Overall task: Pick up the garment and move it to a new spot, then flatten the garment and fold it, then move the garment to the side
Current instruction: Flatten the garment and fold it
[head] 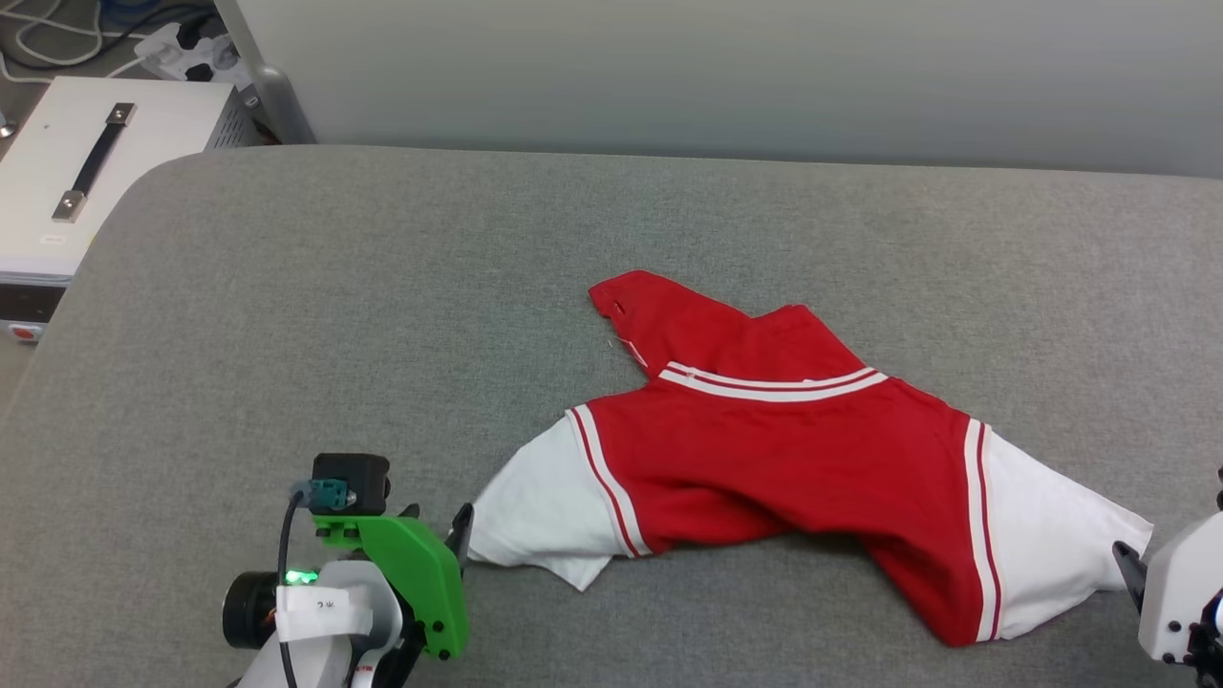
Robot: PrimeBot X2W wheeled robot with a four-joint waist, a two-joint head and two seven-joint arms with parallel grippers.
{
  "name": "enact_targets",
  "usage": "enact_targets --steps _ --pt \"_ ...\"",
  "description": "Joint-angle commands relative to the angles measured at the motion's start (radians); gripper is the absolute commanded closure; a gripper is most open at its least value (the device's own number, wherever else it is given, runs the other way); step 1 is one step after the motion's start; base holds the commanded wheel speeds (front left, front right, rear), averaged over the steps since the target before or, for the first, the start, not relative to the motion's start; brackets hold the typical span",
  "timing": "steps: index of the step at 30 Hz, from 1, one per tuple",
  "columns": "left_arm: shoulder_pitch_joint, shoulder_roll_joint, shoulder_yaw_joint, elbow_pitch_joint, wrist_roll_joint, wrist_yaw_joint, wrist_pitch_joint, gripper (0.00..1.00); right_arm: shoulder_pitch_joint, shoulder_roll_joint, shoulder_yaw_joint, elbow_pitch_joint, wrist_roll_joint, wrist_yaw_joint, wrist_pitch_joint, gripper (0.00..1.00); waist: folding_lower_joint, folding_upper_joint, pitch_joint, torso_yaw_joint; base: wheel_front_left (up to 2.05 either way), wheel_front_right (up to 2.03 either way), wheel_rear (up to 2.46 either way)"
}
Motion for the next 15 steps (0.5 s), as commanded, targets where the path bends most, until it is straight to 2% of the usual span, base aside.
enact_targets --steps 1,8,15 --pt "0.009 0.008 0.002 -0.001 0.004 0.0 -0.016 0.0 0.015 0.006 0.0 -0.019 0.007 -0.001 -0.026 0.0 0.0 -0.0001 -0.016 -0.002 0.0 0.0 0.0" --pt "0.026 0.023 0.0 -0.046 0.002 -0.01 -0.033 0.0 0.074 0.033 -0.022 -0.162 0.035 -0.001 -0.113 0.0 0.0 -0.0001 -0.032 -0.01 0.0 0.0 0.0" --pt "0.02 0.065 -0.034 -0.106 -0.008 -0.019 0.113 0.0 0.141 0.087 -0.043 -0.33 0.038 -0.001 -0.134 0.0 0.0 -0.0001 -0.001 -0.049 0.0 0.0 0.0"
